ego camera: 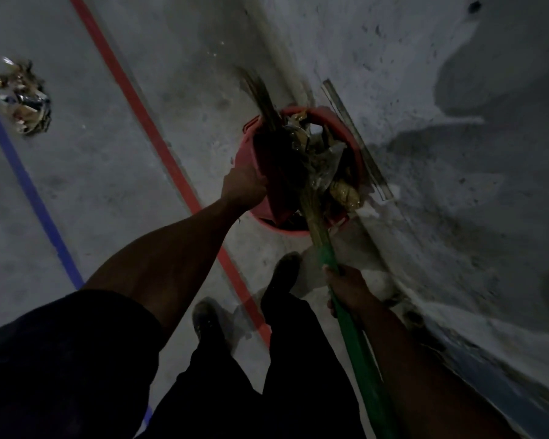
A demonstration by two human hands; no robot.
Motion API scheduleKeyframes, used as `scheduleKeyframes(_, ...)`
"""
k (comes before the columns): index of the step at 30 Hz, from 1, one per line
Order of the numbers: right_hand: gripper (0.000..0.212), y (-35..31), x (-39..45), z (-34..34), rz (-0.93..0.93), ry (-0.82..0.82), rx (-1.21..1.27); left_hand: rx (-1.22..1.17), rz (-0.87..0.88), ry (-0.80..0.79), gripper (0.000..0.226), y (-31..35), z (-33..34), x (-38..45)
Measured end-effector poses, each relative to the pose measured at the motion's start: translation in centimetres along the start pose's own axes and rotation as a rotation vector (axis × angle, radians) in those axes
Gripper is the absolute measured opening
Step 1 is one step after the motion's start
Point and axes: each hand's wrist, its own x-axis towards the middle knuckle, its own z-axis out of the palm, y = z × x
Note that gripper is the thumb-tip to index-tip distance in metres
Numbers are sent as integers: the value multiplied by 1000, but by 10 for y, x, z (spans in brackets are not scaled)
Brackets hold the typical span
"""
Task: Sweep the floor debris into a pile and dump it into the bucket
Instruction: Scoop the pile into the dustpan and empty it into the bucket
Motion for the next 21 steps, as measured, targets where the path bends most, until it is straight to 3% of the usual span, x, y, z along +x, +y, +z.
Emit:
scheduleKeyframes(9,33,-1,-6,-3,-42,95,-61,-7,-68,-118,29,-19,-9,-19)
scheduleKeyframes(12,28,-6,-28,6,-56,91,-76,-180,-104,-220,30,-35,-22,-37)
scheduleKeyframes(17,25,-2,-58,27,-75,82,-69,-484,-126,-246,42,-81,-36,-79)
scheduleKeyframes(21,28,17,-90,52,-155,104,-52,-654,-169,-235,36,-121,-46,-116)
